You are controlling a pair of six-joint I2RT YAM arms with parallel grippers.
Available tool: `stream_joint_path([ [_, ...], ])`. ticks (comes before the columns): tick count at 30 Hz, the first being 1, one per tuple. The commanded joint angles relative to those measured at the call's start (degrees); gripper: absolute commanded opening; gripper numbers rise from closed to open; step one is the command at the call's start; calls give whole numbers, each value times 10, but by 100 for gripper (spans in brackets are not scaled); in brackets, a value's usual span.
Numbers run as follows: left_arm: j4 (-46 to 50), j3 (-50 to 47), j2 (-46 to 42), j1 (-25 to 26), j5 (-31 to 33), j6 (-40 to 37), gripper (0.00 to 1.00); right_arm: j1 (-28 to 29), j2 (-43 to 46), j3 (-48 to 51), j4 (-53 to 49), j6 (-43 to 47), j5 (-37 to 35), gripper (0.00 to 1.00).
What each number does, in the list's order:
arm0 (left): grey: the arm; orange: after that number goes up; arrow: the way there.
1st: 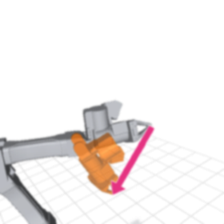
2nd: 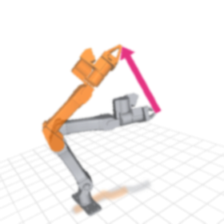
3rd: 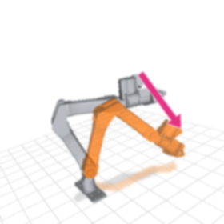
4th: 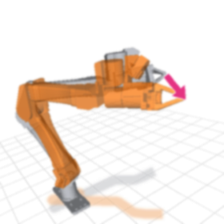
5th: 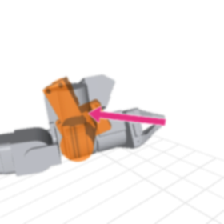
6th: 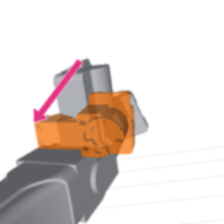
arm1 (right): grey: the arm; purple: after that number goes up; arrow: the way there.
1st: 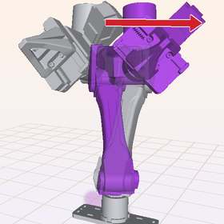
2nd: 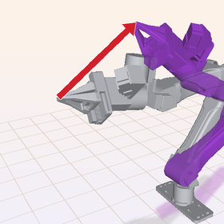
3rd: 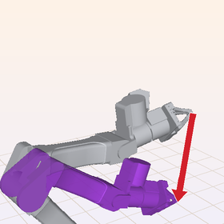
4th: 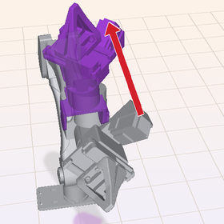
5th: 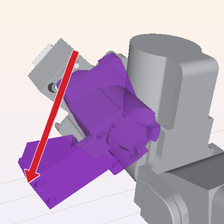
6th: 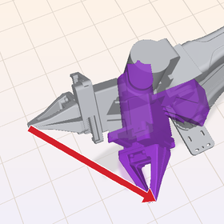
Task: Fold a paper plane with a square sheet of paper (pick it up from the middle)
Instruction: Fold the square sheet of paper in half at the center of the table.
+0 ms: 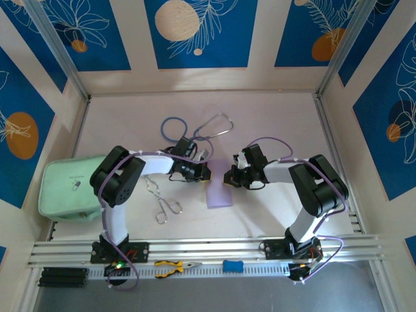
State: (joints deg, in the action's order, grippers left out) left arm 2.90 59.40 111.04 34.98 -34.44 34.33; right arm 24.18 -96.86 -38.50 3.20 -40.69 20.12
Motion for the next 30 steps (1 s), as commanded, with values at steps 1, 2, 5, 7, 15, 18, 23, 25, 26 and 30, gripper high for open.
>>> stream_joint_path([
  [1, 46, 21, -3, -6, 6, -10, 4, -6, -15, 26, -80, 10, -70, 0],
  [2, 49, 28, -6, -6, 5, -11, 5, -6, -15, 26, -81, 10, -70, 0],
  [5, 58, 49, -5, -10, 2, -12, 7, -6, -16, 25, -80, 11, -69, 0],
  [7, 60, 60, 3, -13, -3, -13, 7, -6, -16, 24, -80, 10, -69, 0],
  [15, 58, 78, 57, -30, 0, -24, 7, -6, -15, 26, -81, 11, -67, 0],
  [18, 57, 75, 67, -37, 6, -25, 7, -6, -16, 26, -81, 11, -67, 0],
  [23, 55, 73, 66, -45, 43, -11, 6, -6, -16, 26, -80, 12, -65, 0],
  [25, 53, 75, 66, -48, 56, -1, 6, -6, -16, 26, -79, 12, -65, 0],
  [26, 54, 77, 67, -49, 61, 5, 6, -6, -17, 27, -79, 12, -65, 0],
  [30, 66, 91, 67, -52, 87, 20, 5, -6, -15, 27, -79, 14, -63, 0],
])
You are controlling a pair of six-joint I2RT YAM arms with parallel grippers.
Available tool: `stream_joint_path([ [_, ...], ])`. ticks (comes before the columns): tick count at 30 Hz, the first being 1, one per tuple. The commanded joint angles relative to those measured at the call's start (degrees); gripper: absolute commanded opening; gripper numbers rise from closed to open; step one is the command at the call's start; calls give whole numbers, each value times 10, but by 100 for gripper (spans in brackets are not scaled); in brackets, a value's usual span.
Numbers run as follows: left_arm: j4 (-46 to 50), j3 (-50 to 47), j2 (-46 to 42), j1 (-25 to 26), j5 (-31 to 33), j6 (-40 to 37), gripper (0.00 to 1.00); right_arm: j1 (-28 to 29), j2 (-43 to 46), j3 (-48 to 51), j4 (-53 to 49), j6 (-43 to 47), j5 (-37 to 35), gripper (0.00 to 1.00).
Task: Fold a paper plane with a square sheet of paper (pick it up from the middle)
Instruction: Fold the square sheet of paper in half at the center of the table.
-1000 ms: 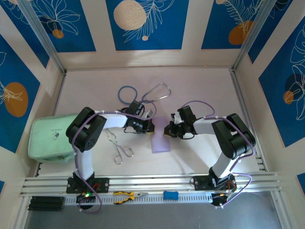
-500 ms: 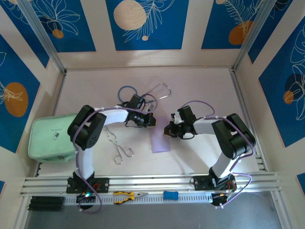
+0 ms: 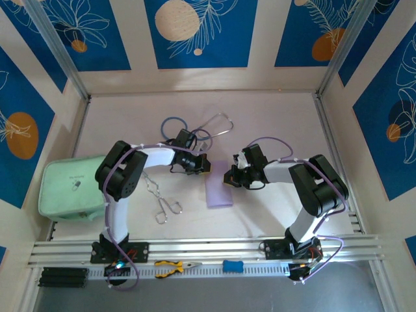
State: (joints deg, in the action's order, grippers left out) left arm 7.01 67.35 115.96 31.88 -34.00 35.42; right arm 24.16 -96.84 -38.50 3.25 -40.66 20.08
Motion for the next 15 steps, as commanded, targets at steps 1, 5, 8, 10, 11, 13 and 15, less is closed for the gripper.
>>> stream_joint_path([
  [1, 26, 14, 17, -22, 87, 13, 5, -6, -16, 27, -79, 14, -61, 0],
  [5, 22, 18, 16, -26, 98, 25, 5, -6, -16, 29, -78, 14, -59, 0],
  [8, 17, 22, 21, -28, 99, 34, 6, -6, -16, 30, -76, 14, -58, 0],
  [10, 15, 23, 23, -29, 101, 41, 6, -6, -17, 30, -75, 15, -56, 0],
  [11, 11, 23, 25, -30, 101, 47, 6, -6, -18, 30, -76, 15, -56, 0],
  [13, 8, 24, 25, -31, 98, 59, 7, -6, -17, 30, -75, 16, -55, 0],
  [15, 1, 25, 25, -32, 96, 74, 8, -6, -17, 30, -75, 16, -54, 0],
])
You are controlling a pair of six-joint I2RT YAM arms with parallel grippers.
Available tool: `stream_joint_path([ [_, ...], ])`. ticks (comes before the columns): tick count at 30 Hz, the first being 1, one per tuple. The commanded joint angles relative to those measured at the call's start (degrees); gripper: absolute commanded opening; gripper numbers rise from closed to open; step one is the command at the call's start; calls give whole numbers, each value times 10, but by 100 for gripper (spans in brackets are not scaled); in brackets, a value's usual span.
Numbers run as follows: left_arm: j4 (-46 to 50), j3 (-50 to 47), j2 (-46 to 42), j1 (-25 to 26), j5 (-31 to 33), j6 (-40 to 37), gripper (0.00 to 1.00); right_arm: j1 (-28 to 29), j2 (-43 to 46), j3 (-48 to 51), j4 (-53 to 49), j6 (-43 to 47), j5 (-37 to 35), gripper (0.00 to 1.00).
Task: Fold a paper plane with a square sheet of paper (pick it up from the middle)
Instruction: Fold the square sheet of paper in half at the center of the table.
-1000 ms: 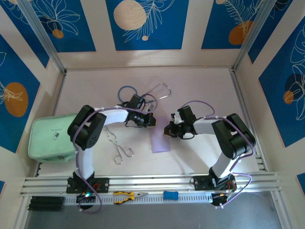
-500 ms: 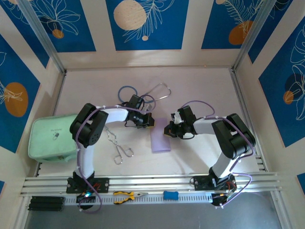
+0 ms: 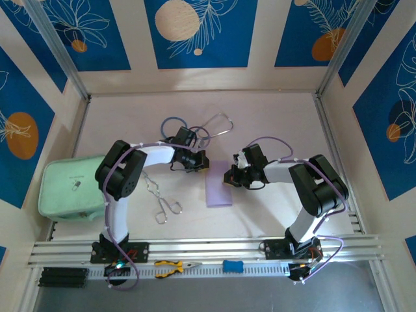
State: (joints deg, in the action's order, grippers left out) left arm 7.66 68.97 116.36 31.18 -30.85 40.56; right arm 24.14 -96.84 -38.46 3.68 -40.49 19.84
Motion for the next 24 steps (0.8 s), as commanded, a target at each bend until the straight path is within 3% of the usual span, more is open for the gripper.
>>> stream_joint_path([
  [1, -9, 9, 22, -25, 64, 26, 9, -6, -17, 30, -80, 14, -51, 0],
  [16, 1, 27, 24, -28, 92, 49, 9, -6, -18, 31, -78, 18, -44, 0],
  [24, -35, 6, -27, -26, 34, 23, 9, -8, -19, 29, -81, 22, -42, 0],
])
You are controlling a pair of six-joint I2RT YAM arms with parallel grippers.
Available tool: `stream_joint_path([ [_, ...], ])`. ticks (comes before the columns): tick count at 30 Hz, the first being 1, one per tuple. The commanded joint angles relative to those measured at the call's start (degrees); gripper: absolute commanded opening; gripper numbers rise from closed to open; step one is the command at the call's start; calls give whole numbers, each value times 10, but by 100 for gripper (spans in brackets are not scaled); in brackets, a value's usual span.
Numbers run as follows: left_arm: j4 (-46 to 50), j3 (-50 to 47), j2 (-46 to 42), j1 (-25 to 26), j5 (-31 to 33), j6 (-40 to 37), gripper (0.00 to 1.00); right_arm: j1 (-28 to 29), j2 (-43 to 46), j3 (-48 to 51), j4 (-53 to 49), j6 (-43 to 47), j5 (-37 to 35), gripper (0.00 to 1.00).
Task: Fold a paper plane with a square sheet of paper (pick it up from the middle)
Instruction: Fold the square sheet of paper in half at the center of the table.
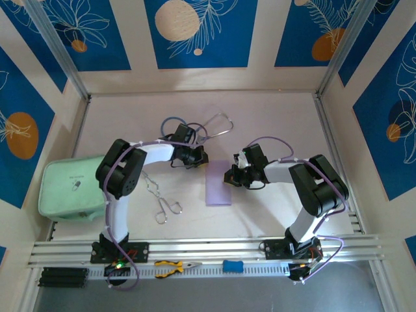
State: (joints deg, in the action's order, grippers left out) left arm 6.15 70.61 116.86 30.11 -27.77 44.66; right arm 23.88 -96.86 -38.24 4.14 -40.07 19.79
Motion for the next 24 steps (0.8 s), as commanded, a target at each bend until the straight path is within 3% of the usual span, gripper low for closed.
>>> stream_joint_path([
  [1, -28, -12, -36, -14, -9, -29, 9, -5, -18, 26, -87, 18, -43, 0],
  [6, -46, -20, -38, -14, -51, -60, 5, -7, -19, 26, -87, 19, -43, 0],
  [14, -83, -40, -51, -2, -81, -72, 7, -8, -19, 26, -88, 20, -41, 0],
  [20, -92, -23, -10, 0, -130, -72, 7, -7, -19, 25, -88, 21, -39, 0],
  [24, -63, -12, 14, -1, -110, -89, 7, -7, -20, 24, -89, 21, -40, 0],
])
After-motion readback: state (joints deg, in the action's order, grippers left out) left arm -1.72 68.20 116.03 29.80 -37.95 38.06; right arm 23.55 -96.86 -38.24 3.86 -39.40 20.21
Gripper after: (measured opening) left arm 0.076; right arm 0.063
